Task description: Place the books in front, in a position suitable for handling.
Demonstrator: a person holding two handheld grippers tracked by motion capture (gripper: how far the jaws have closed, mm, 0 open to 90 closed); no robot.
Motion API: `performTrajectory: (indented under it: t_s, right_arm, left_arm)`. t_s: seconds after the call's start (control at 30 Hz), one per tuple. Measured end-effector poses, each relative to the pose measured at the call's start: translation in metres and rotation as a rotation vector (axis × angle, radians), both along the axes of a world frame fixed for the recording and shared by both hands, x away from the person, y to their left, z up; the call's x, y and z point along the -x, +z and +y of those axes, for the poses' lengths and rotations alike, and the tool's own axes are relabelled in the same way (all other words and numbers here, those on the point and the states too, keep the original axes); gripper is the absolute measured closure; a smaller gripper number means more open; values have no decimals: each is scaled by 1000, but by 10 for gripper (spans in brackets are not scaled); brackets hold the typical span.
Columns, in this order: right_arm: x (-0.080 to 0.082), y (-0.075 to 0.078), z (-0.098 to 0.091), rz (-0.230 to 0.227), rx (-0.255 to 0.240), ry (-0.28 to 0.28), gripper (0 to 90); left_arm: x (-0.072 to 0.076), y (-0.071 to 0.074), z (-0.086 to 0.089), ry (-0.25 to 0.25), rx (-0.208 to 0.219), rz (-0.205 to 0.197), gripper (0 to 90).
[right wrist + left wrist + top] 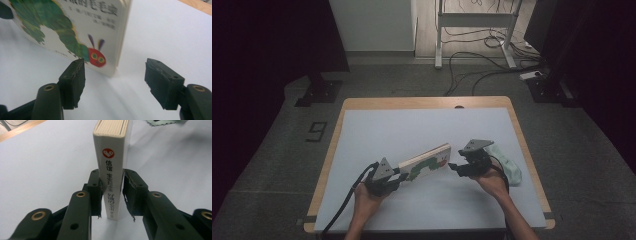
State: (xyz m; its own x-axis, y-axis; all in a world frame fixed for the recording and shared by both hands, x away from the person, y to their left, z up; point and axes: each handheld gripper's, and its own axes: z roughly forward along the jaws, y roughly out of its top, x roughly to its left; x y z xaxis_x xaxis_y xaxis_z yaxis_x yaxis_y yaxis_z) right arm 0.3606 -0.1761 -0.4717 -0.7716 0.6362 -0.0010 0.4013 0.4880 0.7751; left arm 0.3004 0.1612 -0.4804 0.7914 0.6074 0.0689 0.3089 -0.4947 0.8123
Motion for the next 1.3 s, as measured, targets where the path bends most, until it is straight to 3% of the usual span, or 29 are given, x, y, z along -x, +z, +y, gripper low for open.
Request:
performTrajectory:
  t_s: [0.6,0.87,1.07,1.13,1.3]
  right_arm:
    - [14,3,-64,5,49,-156,210]
    - [17,-7,-96,38,89,-261,191]
    - [16,-24,-110,59,160,-308,134]
    - [15,-29,-114,66,166,-328,158]
    - [10,-42,-123,94,163,-374,330]
  left_arm:
    - [1,2,2,1,0,-1,662]
    - [1,3,3,6,-1,0,645]
    - [2,3,4,15,-4,0,630]
    - [2,3,5,14,-3,0,630]
    - [2,1,5,16,-1,5,629]
